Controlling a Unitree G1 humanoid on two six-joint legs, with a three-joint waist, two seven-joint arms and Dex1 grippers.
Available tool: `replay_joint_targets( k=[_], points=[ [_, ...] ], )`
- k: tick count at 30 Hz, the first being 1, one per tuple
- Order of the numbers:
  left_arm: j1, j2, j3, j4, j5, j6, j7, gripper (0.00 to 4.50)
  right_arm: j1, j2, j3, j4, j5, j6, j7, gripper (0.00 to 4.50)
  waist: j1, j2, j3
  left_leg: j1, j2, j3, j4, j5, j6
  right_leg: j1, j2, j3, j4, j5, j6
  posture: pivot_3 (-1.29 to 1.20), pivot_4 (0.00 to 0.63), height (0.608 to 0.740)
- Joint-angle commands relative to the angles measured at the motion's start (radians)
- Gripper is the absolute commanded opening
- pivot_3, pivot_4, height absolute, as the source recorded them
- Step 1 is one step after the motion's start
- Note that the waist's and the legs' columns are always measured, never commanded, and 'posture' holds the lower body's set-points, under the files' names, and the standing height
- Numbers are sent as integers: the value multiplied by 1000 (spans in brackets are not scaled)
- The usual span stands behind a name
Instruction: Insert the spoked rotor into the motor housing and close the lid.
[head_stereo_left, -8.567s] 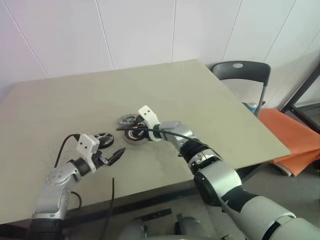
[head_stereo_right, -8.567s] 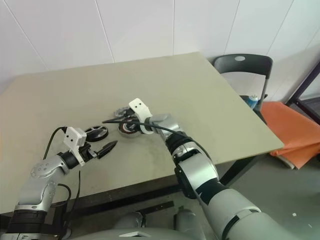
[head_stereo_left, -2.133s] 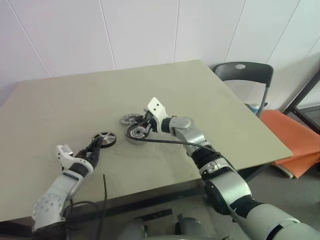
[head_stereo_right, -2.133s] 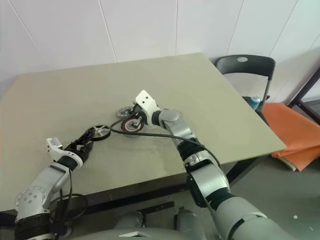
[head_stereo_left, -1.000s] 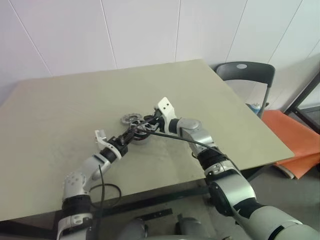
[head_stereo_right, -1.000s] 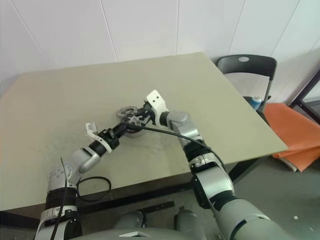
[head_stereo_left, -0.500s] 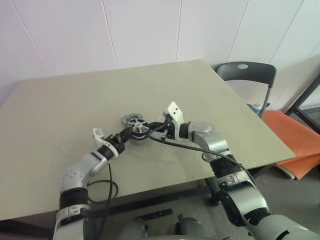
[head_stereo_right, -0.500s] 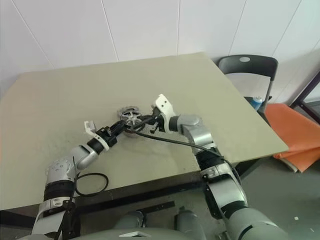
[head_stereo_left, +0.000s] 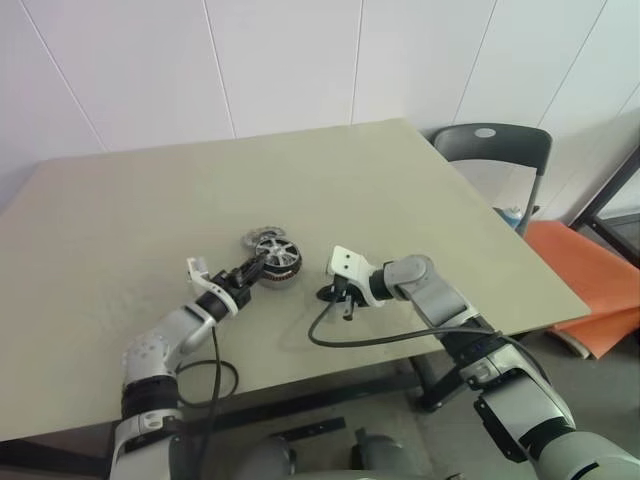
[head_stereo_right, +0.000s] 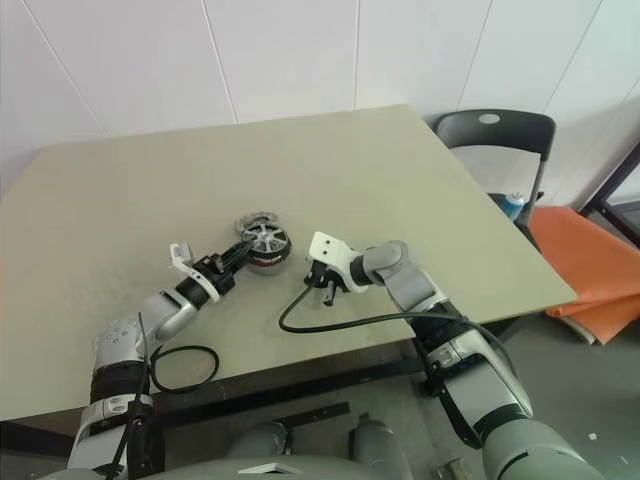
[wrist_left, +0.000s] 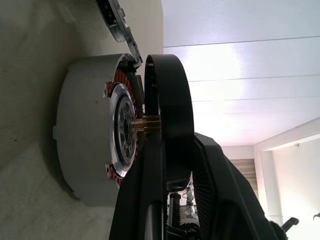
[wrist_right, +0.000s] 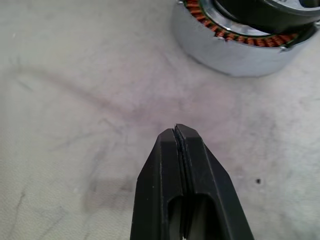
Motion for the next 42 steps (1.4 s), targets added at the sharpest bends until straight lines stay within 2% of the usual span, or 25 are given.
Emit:
replay_joint_targets(
  k=[1, 14, 27, 31, 42],
  points=[
    [-7, -7, 21, -21, -6, 17, -8, 419, -21, 3, -17, -36, 4, -7, -7, 0, 0, 0, 0, 0, 0, 0, 0, 0, 0, 0, 0, 0, 0, 0, 0, 0, 0, 740],
    [-16, -11, 30, 43, 60, 9, -72, 419, -17, 15, -27, -42, 18, -9, -18, 0, 1, 0, 0, 0, 0, 0, 0, 0, 0, 0, 0, 0, 0, 0, 0, 0, 0, 740],
    [12, 4, 50, 50, 92, 33, -92, 419, 8, 57, -116, -42, 161, 81, 2, 0, -3, 0, 0, 1, 0, 0, 0, 0, 0, 0, 0, 0, 0, 0, 0, 0, 0, 740],
    [15, -5, 55, 53, 104, 37, -93, 419, 46, 63, -148, 7, 202, 51, 21, 0, -3, 0, 0, 1, 0, 0, 0, 0, 0, 1, 0, 0, 0, 0, 0, 0, 0, 740],
    [1, -7, 57, 95, 138, 41, -134, 419, 98, 58, -143, 14, 187, -57, 38, 0, -4, 0, 0, 2, 0, 1, -1, 0, 0, 1, 0, 1, 0, -2, 4, 0, 0, 740]
  ],
)
